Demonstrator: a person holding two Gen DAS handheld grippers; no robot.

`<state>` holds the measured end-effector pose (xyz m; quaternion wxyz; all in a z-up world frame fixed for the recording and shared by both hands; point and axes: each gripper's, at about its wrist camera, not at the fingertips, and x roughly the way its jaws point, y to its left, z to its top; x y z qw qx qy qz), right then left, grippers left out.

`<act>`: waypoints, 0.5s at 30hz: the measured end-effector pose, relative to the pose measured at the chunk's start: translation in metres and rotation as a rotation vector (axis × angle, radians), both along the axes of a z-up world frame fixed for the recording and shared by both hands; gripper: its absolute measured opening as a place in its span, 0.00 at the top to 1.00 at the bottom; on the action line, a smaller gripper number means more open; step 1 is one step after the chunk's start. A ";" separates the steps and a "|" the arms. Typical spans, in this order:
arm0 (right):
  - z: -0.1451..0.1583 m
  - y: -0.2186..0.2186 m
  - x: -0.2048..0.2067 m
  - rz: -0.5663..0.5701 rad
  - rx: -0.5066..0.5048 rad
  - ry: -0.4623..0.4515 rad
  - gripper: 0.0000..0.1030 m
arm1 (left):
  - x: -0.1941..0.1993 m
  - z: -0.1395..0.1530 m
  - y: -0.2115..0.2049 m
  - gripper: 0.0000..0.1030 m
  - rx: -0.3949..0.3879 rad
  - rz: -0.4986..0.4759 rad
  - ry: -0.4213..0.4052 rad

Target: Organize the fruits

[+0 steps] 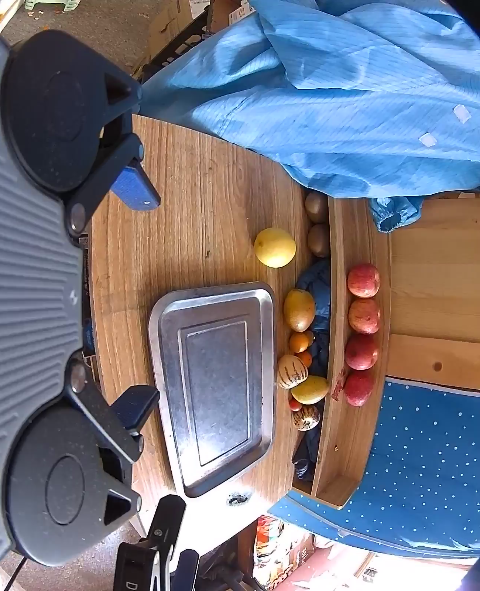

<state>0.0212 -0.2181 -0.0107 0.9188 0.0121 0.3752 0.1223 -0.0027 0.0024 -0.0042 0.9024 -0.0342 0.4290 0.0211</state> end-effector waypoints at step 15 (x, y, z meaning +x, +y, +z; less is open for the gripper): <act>-0.001 -0.010 0.001 0.002 0.006 0.002 0.01 | -0.005 -0.004 -0.006 0.00 0.012 0.004 0.008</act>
